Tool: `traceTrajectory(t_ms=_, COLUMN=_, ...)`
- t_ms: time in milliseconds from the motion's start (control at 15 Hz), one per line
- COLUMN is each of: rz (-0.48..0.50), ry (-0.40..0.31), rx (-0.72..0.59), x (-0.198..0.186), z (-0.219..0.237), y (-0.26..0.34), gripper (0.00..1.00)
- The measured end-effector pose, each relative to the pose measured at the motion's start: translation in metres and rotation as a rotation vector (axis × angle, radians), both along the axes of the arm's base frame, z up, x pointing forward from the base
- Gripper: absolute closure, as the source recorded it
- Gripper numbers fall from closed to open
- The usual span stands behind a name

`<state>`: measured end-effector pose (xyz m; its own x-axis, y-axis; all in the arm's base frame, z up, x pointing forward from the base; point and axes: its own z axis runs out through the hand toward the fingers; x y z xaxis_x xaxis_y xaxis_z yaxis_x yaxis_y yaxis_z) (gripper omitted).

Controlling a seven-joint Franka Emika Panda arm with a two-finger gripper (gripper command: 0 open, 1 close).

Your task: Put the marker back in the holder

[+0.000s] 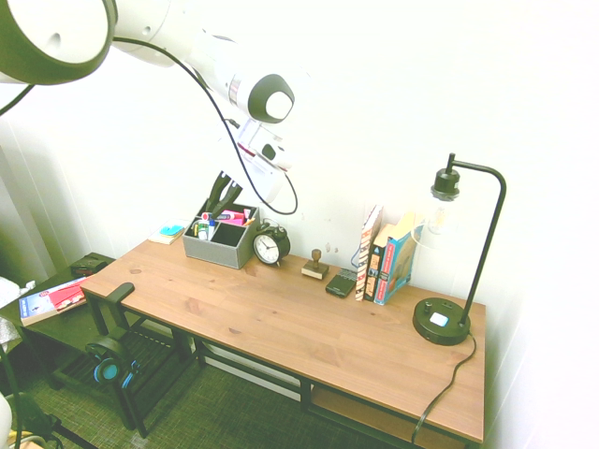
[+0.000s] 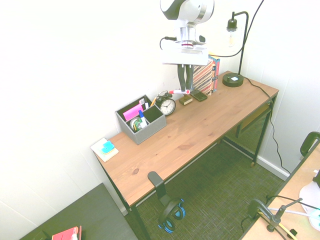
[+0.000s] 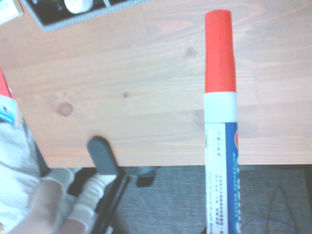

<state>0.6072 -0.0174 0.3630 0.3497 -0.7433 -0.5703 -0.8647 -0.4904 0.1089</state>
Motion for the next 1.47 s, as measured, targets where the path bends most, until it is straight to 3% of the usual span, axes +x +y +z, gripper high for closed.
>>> traceTrajectory(t_ms=133, rz=-0.068, ry=0.042, rx=0.017, x=0.018, z=-0.014, y=0.014, gripper=1.0)
traceTrajectory(t_ms=533, rz=-0.116, ry=0.075, rx=0.057, x=0.049, z=-0.033, y=0.051, gripper=1.0)
traceTrajectory(t_ms=1133, rz=-0.285, ry=0.175, rx=0.047, x=0.084, z=-0.094, y=0.051, gripper=1.0)
traceTrajectory(t_ms=1200, rz=-0.302, ry=0.186, rx=0.046, x=0.088, z=-0.101, y=0.05, gripper=0.0)
traceTrajectory(t_ms=1467, rz=-0.319, ry=0.199, rx=0.044, x=0.096, z=-0.113, y=0.053, gripper=0.0)
